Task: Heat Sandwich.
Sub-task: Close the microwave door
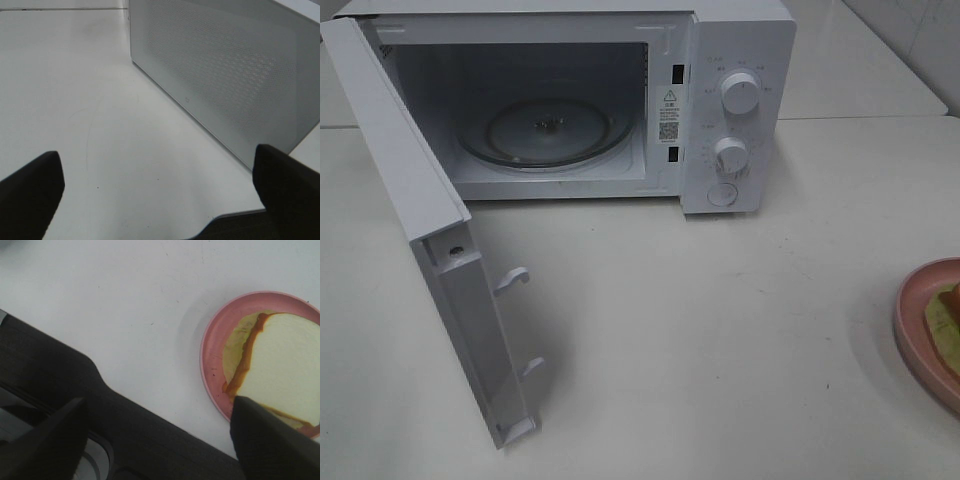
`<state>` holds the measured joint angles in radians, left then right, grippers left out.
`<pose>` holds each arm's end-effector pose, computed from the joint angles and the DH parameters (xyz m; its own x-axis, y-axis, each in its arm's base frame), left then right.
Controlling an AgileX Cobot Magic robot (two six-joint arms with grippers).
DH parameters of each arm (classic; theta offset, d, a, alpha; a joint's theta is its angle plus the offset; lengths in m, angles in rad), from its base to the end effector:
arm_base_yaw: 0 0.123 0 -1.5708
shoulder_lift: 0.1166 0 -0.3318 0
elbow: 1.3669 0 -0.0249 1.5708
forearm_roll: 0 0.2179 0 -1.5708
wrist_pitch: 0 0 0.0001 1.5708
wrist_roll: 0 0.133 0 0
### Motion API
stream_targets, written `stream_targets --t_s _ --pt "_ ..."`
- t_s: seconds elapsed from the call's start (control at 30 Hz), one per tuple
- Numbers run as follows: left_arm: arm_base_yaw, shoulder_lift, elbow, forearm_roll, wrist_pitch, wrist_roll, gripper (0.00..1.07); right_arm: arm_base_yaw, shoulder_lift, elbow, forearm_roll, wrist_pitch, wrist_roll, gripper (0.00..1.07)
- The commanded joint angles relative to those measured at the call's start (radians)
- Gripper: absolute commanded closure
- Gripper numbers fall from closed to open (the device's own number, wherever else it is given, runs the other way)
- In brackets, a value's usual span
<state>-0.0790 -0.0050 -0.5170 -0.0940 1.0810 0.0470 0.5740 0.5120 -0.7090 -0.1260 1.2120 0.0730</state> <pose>-0.0479 -0.0073 0.2450 -0.4509 0.0384 -0.8917 0.1535 0.9875 -0.0351 0.0196 -0.0060 0.2976 -0.6841 -0.4086 -0.6042 -0.4604 0.8844 -0.0768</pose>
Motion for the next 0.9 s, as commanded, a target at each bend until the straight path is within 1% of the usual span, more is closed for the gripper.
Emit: stream_targets --t_s 0.03,0.07,0.17,0.23,0.27,0.4,0.43,0.47,0.5,0.53,0.57,0.67,0.7,0.77,0.83,0.9 --pt "0.002 -0.006 0.002 -0.001 -0.012 0.000 0.10 -0.004 -0.078 -0.003 0.007 0.029 0.003 0.31" --pt "0.002 -0.006 0.002 -0.001 -0.012 0.000 0.10 -0.004 -0.118 -0.003 0.007 0.029 0.004 0.31" --pt "0.002 -0.006 0.002 -0.001 -0.012 0.000 0.10 -0.014 -0.151 -0.003 0.010 0.029 0.004 0.31" --pt "0.002 -0.006 0.002 -0.001 -0.012 0.000 0.10 -0.074 -0.194 -0.003 0.012 0.029 0.001 0.31" --pt "0.002 -0.006 0.002 -0.001 -0.012 0.000 0.10 -0.074 -0.194 -0.003 0.012 0.029 0.001 0.31" --pt "0.002 -0.006 0.002 -0.001 -0.012 0.000 0.10 -0.200 -0.264 -0.003 0.011 0.014 -0.007 0.31" --pt "0.002 -0.006 0.002 -0.001 -0.012 0.000 0.10 -0.200 -0.264 -0.003 0.011 0.014 -0.007 0.31" --pt "0.002 -0.006 0.002 -0.001 -0.012 0.000 0.10 -0.219 -0.277 -0.003 0.011 0.007 -0.007 0.31" --pt "0.002 -0.006 0.002 -0.001 -0.012 0.000 0.10 -0.266 -0.304 -0.003 0.011 -0.015 -0.007 0.31" --pt "0.002 -0.006 0.002 -0.001 -0.012 0.000 0.10 -0.289 -0.316 -0.003 0.011 -0.026 -0.007 0.31" --pt "0.002 -0.006 0.002 -0.001 -0.012 0.000 0.10 -0.289 -0.316 -0.003 0.011 -0.026 -0.007 0.31" --pt "0.002 -0.006 0.002 -0.001 -0.012 0.000 0.10 -0.369 -0.354 -0.003 0.014 -0.062 -0.007 0.31" --pt "0.002 -0.006 0.002 -0.001 -0.012 0.000 0.10 -0.369 -0.354 -0.003 0.014 -0.062 -0.007 0.31" --pt "0.002 -0.006 0.002 -0.001 -0.012 0.000 0.10 -0.404 -0.372 0.002 0.014 -0.073 -0.006 0.31" --pt "0.002 -0.006 0.002 -0.001 -0.012 0.000 0.10 -0.412 -0.378 0.009 0.014 -0.079 -0.006 0.31" --pt "0.002 -0.006 0.002 -0.001 -0.012 0.000 0.10 -0.426 -0.392 0.036 0.014 -0.097 -0.006 0.31"
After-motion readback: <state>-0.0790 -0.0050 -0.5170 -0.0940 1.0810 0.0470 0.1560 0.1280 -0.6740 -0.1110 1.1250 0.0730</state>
